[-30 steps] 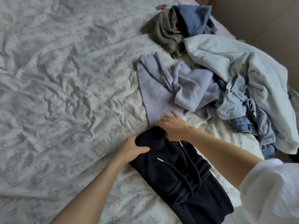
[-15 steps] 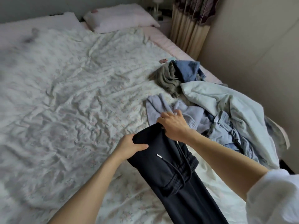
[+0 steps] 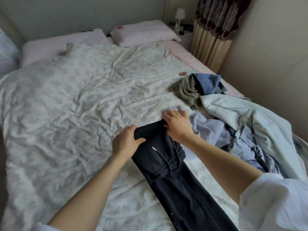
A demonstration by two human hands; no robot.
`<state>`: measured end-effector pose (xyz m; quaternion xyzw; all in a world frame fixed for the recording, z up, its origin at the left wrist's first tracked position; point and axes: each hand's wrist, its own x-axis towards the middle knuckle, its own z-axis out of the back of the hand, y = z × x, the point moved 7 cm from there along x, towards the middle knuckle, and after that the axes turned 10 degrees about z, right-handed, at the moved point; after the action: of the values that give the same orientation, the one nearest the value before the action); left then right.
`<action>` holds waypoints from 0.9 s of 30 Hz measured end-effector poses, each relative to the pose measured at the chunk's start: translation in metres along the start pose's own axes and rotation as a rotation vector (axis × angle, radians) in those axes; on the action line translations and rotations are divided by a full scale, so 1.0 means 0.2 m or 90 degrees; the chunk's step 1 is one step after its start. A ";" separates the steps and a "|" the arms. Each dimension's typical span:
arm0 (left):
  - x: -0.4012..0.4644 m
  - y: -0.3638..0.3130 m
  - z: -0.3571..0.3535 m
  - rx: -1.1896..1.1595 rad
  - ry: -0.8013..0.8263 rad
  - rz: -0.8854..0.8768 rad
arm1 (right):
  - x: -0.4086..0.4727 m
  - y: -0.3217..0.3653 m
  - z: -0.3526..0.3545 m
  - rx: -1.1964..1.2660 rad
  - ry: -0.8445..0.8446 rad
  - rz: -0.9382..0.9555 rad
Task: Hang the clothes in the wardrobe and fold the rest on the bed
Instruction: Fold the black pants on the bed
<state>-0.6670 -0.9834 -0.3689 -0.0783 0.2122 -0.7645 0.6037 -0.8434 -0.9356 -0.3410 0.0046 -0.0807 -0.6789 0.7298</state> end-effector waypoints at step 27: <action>-1.25 -0.16 -1.00 0.040 0.223 -0.325 | -1.83 -0.02 -0.71 -0.026 0.348 -0.195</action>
<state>-0.7061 -0.6928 -0.5005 0.0226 0.2630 -0.8992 0.3488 -0.8534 -0.5875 -0.5234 0.1841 0.1337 -0.7561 0.6137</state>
